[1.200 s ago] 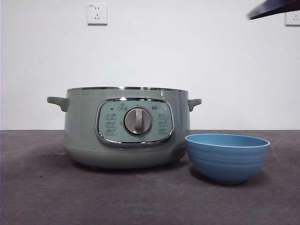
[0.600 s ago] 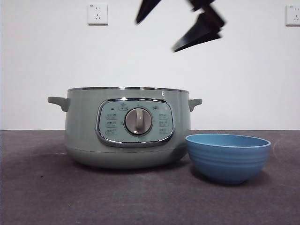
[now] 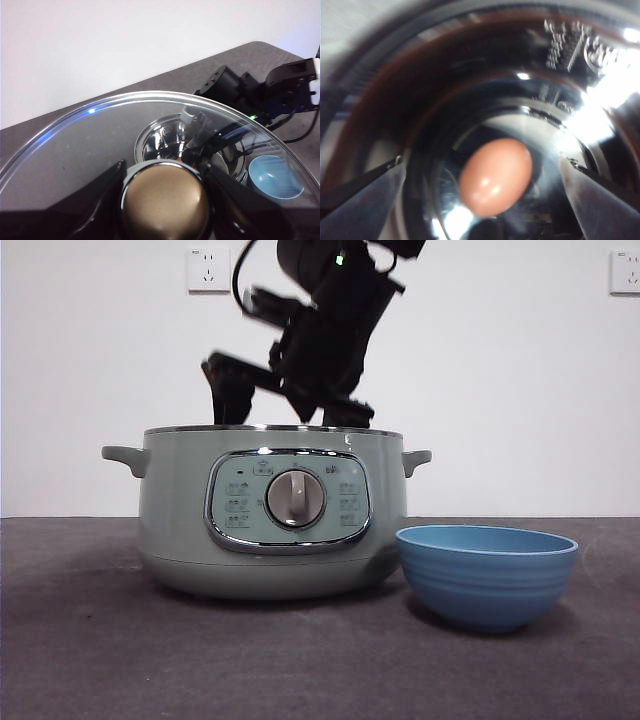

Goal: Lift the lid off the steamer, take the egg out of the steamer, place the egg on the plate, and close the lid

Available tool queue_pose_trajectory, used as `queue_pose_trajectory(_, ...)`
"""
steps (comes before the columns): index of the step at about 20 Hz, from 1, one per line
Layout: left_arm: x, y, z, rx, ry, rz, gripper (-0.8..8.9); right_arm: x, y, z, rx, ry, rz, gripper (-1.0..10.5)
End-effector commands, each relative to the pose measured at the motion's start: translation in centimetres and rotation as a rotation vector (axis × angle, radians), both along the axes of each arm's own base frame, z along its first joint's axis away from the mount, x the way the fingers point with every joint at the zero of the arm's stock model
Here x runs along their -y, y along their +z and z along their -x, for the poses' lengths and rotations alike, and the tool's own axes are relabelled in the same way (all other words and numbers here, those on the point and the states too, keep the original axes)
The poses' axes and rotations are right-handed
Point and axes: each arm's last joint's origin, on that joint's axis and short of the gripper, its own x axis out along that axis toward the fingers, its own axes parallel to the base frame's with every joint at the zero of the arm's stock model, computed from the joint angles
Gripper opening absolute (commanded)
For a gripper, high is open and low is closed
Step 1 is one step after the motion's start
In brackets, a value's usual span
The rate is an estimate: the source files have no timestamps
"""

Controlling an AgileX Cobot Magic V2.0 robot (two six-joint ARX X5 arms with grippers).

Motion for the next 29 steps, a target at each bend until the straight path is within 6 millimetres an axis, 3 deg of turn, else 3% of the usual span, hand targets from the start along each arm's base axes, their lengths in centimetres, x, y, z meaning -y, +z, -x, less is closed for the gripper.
queue_pose_trajectory(1,-0.3,0.9,0.6,0.062,-0.001,0.036,-0.09,-0.4,-1.2,-0.4,-0.002,0.004,0.017,5.9)
queue_pose_trajectory(7,-0.3,0.8,0.6,0.052,-0.003,0.027,-0.09,-0.8,-3.6,-1.0,-0.031,-0.007,0.048,5.9)
queue_pose_trajectory(9,-0.3,0.7,0.6,0.051,-0.003,0.026,-0.09,-0.9,-3.6,-1.1,-0.022,-0.014,0.050,4.8)
queue_pose_trajectory(11,-0.3,0.7,0.6,0.050,-0.003,0.025,-0.09,-0.8,-3.7,-1.1,-0.027,-0.015,0.052,4.6)
queue_pose_trajectory(13,-0.3,0.7,0.6,0.051,-0.004,0.023,-0.09,-0.9,-3.7,-1.1,-0.029,-0.018,0.047,3.0)
queue_pose_trajectory(15,-0.3,0.7,0.6,0.051,-0.004,0.022,-0.09,-0.9,-3.7,-1.1,-0.030,-0.022,0.037,2.7)
queue_pose_trajectory(19,-0.3,0.7,0.6,0.049,-0.004,0.021,-0.09,-0.9,-3.7,-1.1,-0.032,-0.025,0.035,0.1)
queue_pose_trajectory(21,-0.3,0.7,0.7,0.047,-0.004,0.020,-0.09,-0.9,-3.6,-1.2,-0.023,-0.024,0.028,-0.2)
queue_pose_trajectory(22,-0.3,0.7,0.7,0.047,-0.004,0.020,-0.09,-0.9,-2.9,-1.1,-0.010,-0.025,0.017,-0.2)
queue_pose_trajectory(24,-0.3,0.7,0.6,0.049,-0.004,0.021,-0.09,-0.3,0.2,-0.4,0.050,-0.021,-0.022,-0.2)
queue_pose_trajectory(27,-0.3,0.8,0.6,0.053,-0.004,0.023,-0.09,1.9,7.3,2.3,0.153,-0.018,-0.092,-0.2)
queue_pose_trajectory(29,-0.3,0.8,0.6,0.054,-0.004,0.024,-0.09,4.7,11.9,5.1,0.206,-0.024,-0.082,-0.2)
